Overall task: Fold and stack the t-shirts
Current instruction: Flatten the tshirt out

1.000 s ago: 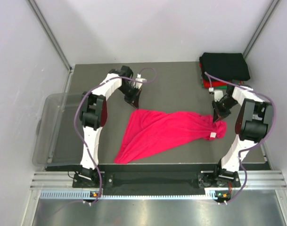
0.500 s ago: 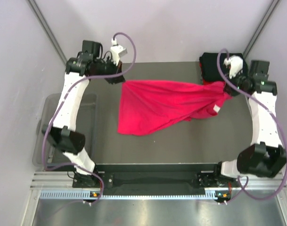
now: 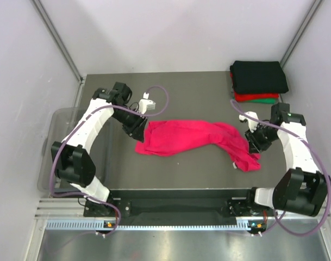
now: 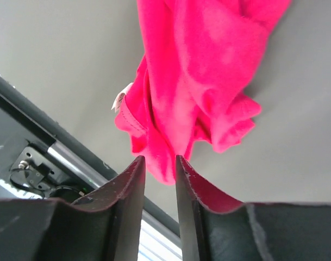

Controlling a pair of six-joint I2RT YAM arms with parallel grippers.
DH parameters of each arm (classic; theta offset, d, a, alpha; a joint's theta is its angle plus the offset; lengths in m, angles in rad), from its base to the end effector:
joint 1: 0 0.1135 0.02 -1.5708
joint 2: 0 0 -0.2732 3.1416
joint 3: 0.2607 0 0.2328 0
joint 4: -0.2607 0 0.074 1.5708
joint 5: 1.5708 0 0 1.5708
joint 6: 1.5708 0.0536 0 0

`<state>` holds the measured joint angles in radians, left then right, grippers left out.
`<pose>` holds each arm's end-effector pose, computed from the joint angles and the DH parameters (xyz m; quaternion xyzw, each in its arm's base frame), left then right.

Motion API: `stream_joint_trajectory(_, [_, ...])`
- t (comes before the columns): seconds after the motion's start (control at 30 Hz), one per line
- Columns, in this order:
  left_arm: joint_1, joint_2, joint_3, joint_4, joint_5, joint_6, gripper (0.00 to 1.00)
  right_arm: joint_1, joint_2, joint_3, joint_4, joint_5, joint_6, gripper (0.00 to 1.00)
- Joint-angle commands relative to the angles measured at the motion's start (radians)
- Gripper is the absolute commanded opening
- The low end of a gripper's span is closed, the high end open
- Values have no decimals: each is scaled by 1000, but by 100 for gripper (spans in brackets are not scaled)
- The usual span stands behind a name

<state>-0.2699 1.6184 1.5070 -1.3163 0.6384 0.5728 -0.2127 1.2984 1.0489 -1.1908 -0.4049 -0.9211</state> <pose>0.2613 -0.1054 0.3052 0.4078 0.8550 -0.2992 0.1143 0.1954 -0.0206 0.2570 -0.3513 0.9123 0.1350 0.1616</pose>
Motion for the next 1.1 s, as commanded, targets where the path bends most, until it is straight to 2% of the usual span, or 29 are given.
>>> stream_joint_trajectory(0.0, [1,-46,7,49,-23,-54,42,-4,-47,62,11,-40,-21,31])
stream_joint_trajectory(0.17, [1,116,80,130,20,-158,43,-2,-19,85,72,-95,68,32])
stream_joint_trajectory(0.3, [1,286,159,203,23,-234,44,-4,-28,36,223,-16,172,34])
stream_joint_trajectory(0.43, [3,438,336,181,37,-264,44,-4,-13,0,249,-17,174,34])
stream_joint_trajectory(0.57, [3,569,413,183,18,-266,44,-2,4,-32,270,-9,174,35])
stream_joint_trajectory(0.8, [3,624,406,255,9,-289,44,-2,30,-41,287,-14,191,35])
stream_joint_trajectory(1.07, [5,575,309,305,-71,-300,44,-2,53,-27,290,-23,199,36])
